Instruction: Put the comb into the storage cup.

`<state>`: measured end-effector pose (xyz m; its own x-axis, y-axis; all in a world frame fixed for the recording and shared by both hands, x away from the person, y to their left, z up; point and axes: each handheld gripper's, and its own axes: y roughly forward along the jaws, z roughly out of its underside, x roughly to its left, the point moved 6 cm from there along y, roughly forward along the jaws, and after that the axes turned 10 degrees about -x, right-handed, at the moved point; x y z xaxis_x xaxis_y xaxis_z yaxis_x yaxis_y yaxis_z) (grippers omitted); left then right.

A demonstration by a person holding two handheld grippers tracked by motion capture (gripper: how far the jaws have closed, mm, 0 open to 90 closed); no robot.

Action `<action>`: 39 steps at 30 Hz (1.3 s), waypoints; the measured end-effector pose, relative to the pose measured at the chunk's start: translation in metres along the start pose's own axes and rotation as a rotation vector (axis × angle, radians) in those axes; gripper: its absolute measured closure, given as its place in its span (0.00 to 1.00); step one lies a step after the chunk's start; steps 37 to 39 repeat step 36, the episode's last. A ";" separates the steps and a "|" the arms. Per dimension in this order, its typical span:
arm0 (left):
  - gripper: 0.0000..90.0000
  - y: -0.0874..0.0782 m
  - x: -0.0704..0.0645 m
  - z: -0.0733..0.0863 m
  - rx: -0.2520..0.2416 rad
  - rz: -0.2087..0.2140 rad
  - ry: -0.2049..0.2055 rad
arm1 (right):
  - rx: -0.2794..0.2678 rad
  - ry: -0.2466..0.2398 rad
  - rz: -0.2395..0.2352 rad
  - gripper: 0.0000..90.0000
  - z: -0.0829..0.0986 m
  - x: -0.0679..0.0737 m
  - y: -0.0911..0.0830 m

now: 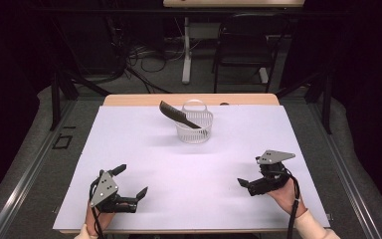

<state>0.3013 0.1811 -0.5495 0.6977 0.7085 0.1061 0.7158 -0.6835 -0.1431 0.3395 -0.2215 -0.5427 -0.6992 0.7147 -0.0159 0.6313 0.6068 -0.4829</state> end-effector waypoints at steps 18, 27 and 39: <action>0.00 0.000 0.000 0.000 0.003 -0.003 0.002 | -0.047 -0.004 0.052 0.00 0.018 0.006 -0.024; 0.00 0.000 -0.001 0.000 0.007 -0.005 0.001 | -0.075 -0.010 0.074 0.00 0.021 0.008 -0.035; 0.00 -0.001 -0.002 0.001 0.010 -0.009 0.001 | -0.117 -0.008 0.081 0.00 0.019 0.009 -0.041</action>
